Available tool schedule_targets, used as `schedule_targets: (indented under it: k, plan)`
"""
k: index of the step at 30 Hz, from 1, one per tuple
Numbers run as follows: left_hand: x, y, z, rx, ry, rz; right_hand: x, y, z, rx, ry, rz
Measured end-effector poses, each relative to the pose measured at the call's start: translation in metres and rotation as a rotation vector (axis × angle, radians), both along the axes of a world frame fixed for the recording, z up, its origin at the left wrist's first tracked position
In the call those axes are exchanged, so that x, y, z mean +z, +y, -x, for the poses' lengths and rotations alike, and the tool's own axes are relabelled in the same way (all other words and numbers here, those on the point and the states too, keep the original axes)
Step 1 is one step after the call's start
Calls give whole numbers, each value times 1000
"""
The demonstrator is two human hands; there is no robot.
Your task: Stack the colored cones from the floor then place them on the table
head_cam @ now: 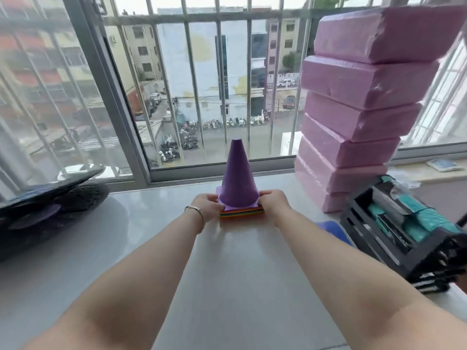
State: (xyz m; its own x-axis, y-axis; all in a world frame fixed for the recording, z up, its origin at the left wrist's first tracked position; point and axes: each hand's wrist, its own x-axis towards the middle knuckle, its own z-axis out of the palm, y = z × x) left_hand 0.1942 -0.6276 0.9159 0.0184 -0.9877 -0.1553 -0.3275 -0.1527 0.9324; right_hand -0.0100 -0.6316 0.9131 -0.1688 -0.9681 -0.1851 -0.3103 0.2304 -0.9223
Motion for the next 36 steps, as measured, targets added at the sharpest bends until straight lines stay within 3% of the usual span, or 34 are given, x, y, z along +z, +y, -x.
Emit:
schedule_targets:
  k: [8,19,26,31,36]
  plan:
    - [-19,-45,-15,2,-163,-16,-12,-47,-15,-53,25,-85]
    - [-8,-41,-10,15,-130,53,-7,-43,-21,-78,72,-9]
    - [3,-29,-2,76,-176,19,7,-23,-14,-36,255,55]
    - [17,-19,3,156,-408,59,21,-6,-7,64,452,183]
    - [29,6,7,157,-975,277,34,15,5,149,998,349]
